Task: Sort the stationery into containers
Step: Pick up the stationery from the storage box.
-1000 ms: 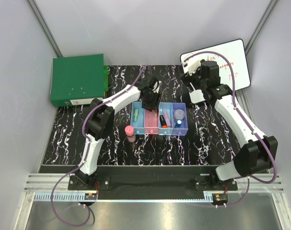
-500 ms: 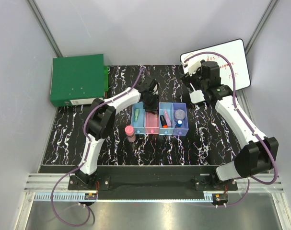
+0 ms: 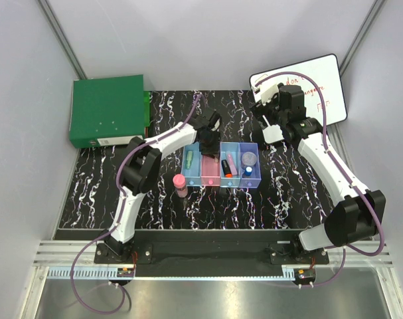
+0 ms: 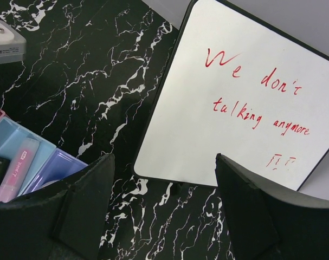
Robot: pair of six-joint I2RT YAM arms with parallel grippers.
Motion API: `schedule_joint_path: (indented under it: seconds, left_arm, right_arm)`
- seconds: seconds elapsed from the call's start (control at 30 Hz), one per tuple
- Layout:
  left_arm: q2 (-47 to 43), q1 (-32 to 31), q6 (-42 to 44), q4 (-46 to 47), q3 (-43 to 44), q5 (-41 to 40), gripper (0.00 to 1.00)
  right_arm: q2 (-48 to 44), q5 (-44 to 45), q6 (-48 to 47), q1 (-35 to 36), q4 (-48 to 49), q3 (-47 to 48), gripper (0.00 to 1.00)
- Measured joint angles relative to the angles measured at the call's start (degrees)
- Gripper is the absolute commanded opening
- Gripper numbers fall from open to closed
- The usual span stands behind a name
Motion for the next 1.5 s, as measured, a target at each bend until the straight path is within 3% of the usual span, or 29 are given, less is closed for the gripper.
schedule_joint_path:
  seconds: [0.5,0.6,0.63,0.7,1.23,1.5]
  left_arm:
    - [1.46,-1.86,-1.29,0.52,-0.11,-4.11,0.32]
    - [1.92,-2.19,-1.18,0.81,-0.07,-4.26,0.21]
    - [1.95,-2.23,-1.05,0.87,-0.07,-4.28,0.10]
    - [2.01,-2.36,-0.68,0.85,0.31,-4.33,0.00]
    - [1.60,-3.10,0.76,-0.26,1.44,-6.69,0.00]
    - [-6.91,-3.21,2.75,-1.25,0.87,-8.90,0.00]
  right_arm:
    - [0.00,-1.42,1.66,-0.02,0.00,0.07,0.82]
    - [0.00,-1.90,2.19,-0.02,0.00,0.09,0.82]
    - [0.00,-2.08,2.27,-0.02,0.00,0.09,0.82]
    - [0.00,-2.43,2.40,-0.02,0.00,0.07,0.82]
    - [-0.02,-2.84,2.60,-0.02,0.00,0.07,0.82]
    - [-0.04,-2.95,2.54,-0.02,0.00,0.07,0.82]
